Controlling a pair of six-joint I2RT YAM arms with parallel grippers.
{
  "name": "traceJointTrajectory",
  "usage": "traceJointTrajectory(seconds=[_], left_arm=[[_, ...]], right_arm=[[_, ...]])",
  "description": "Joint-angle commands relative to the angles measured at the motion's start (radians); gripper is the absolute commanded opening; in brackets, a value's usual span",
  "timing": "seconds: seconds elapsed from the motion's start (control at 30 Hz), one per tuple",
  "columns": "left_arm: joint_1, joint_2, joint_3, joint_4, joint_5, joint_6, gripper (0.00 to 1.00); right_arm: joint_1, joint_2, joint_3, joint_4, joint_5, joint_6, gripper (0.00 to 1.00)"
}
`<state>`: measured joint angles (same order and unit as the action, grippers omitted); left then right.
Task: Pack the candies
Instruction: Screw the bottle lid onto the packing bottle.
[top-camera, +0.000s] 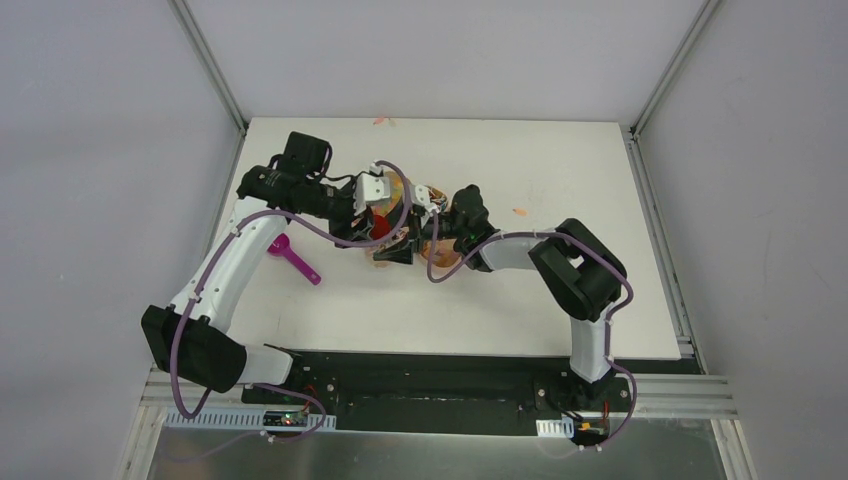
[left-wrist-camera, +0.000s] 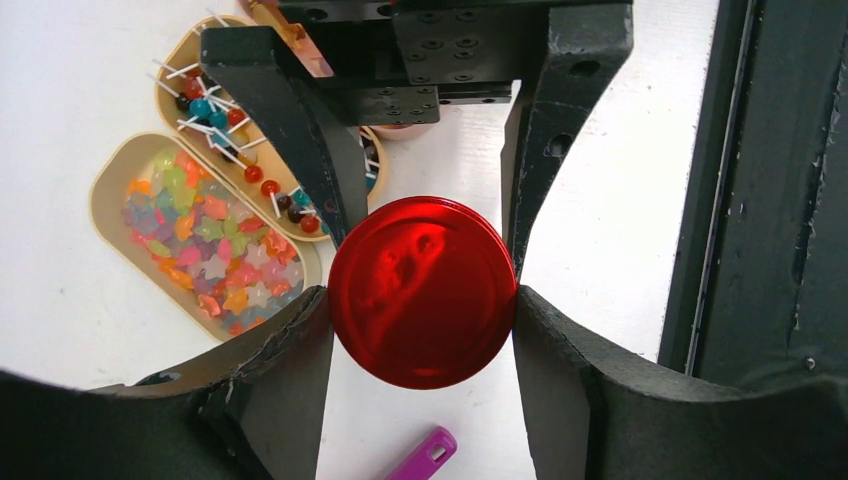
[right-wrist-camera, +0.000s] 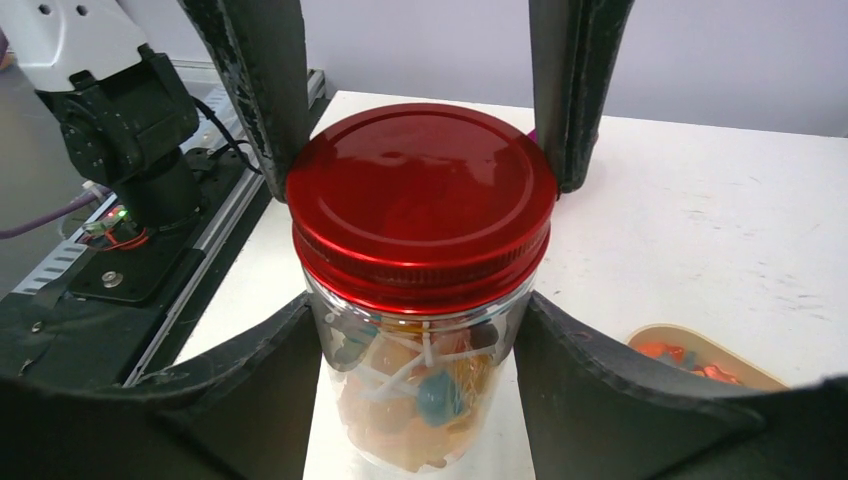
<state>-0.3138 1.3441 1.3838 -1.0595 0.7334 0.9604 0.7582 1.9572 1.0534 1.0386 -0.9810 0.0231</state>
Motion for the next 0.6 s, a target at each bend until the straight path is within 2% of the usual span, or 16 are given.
traceJointTrajectory(seconds=[0.0, 0.07, 0.2, 0.27, 0.33, 0.4, 0.57], left_arm=[[-0.02, 0.015, -0.034, -0.079, 0.04, 0.138, 0.44], [-0.021, 0.007, -0.023, -0.074, 0.037, 0.128, 0.54], [-0.021, -0.014, 0.002, -0.016, 0.021, 0.038, 0.63], [-0.02, -0.019, 0.015, -0.01, 0.014, 0.012, 0.79], [-0.02, -0.028, 0.019, -0.01, 0.0, -0.002, 0.86], [-0.019, -0.043, 0.019, 0.0, -0.019, -0.018, 0.98], [-0.02, -0.113, 0.004, 0.087, -0.042, -0.096, 0.99]], right_arm=[[0.022, -0.135, 0.031, 0.248, -0.053, 0.058, 0.22], [0.023, -0.141, 0.019, 0.248, -0.043, 0.049, 0.22], [0.025, -0.152, -0.011, 0.242, 0.0, 0.017, 0.22], [0.029, -0.155, -0.032, 0.238, 0.036, -0.013, 0.22], [0.029, -0.156, -0.05, 0.237, 0.062, -0.054, 0.23], [0.029, -0.156, -0.055, 0.229, 0.068, -0.066, 0.23], [0.031, -0.142, -0.061, 0.22, 0.096, -0.074, 0.23]])
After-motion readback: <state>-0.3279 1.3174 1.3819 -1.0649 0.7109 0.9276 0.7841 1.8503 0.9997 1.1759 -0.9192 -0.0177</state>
